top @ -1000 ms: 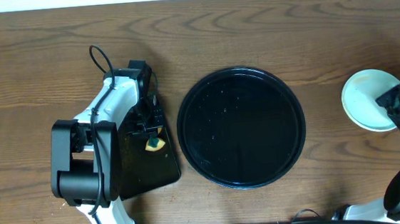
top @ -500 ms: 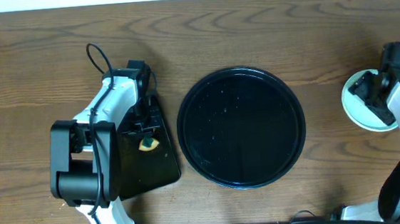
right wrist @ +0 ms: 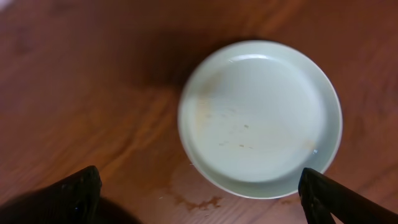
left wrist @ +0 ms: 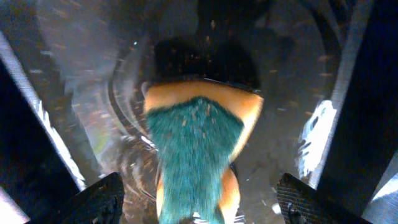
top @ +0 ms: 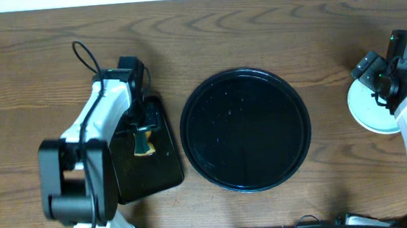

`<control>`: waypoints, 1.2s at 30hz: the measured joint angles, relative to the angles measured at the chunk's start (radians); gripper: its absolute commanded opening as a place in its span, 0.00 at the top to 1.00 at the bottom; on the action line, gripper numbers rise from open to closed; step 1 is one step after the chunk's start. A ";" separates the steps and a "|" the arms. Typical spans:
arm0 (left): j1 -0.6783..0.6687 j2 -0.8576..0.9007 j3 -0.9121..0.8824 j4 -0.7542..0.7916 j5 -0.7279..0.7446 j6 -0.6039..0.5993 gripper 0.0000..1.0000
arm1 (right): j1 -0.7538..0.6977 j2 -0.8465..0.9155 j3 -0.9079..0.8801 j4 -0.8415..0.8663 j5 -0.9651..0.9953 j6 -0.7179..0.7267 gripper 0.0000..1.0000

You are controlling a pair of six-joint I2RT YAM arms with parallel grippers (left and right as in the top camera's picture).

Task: Clean dirty plates on tray and stack at the side
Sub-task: 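Raise the right gripper away from the plate stack, then place the sponge on the small black tray and open the left gripper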

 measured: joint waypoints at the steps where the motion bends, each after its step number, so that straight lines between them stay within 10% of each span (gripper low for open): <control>1: 0.000 -0.032 0.000 0.000 0.000 0.000 0.21 | 0.011 -0.021 0.005 0.001 -0.010 -0.016 0.01; 23: 0.000 -1.193 0.016 -0.045 -0.003 0.000 0.11 | 0.133 -0.327 0.018 -0.037 -0.188 -0.200 0.01; 36: 0.000 -1.242 0.016 -0.082 -0.003 0.000 0.10 | 0.133 -0.327 0.018 -0.087 -0.190 -0.201 0.01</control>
